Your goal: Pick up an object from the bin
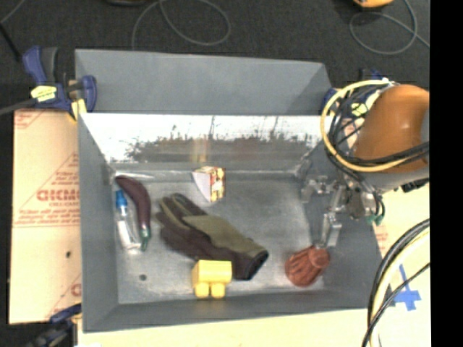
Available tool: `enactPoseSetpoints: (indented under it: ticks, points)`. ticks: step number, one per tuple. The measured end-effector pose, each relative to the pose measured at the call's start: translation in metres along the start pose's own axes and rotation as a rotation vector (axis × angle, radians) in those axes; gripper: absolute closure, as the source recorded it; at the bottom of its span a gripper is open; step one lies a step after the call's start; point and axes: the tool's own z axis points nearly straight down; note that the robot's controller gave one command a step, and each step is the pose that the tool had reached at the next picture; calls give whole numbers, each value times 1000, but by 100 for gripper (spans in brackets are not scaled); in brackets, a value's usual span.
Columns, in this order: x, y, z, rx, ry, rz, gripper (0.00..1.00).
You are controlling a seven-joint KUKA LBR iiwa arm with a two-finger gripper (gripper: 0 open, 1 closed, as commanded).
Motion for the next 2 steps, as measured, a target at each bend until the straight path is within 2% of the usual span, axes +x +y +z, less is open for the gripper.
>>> enactPoseSetpoints:
  ticks: [1,2]
  points:
    - [-2,0,-5,2,-8,-4,0]
    - [-2,41,36,3,-11,-94,0]
